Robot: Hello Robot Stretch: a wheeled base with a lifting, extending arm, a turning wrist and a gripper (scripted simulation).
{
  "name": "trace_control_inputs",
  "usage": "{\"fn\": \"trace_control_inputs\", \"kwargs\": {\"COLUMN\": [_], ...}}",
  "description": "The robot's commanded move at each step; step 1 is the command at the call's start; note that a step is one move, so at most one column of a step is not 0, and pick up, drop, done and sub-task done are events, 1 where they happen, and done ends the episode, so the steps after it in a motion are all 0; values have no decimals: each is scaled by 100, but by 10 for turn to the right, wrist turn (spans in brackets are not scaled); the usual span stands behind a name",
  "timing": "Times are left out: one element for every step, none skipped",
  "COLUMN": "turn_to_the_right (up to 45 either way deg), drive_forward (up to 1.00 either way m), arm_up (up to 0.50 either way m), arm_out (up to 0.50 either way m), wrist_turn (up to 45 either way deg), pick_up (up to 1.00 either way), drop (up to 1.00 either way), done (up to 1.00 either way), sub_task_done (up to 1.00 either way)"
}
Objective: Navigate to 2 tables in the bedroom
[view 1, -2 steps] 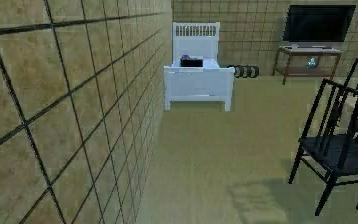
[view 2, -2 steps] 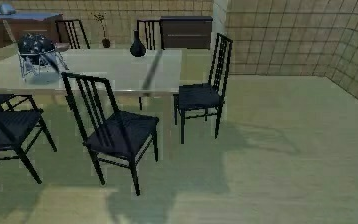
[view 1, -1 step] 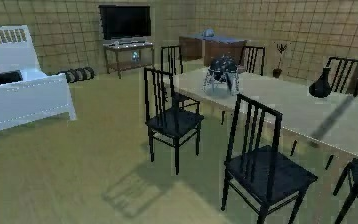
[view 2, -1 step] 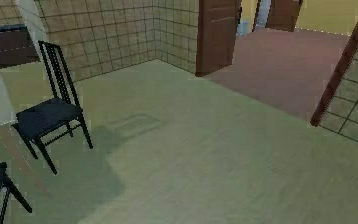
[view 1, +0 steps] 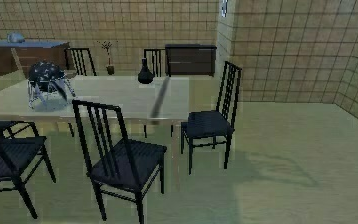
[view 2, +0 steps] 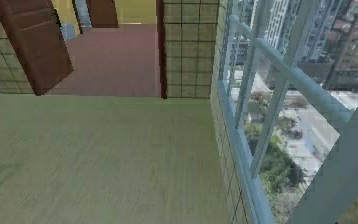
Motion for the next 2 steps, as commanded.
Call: {"fn": "trace_control_inputs", "kwargs": {"turn_to_the_right": [0, -450], "drive_forward": [10, 0], "arm_up": [0, 0], "arm_out": [0, 0], "wrist_turn": [0, 0], "pick_up": [0, 0], "drop": [0, 0], "done": [0, 0], "sub_task_done": [0, 0]}}
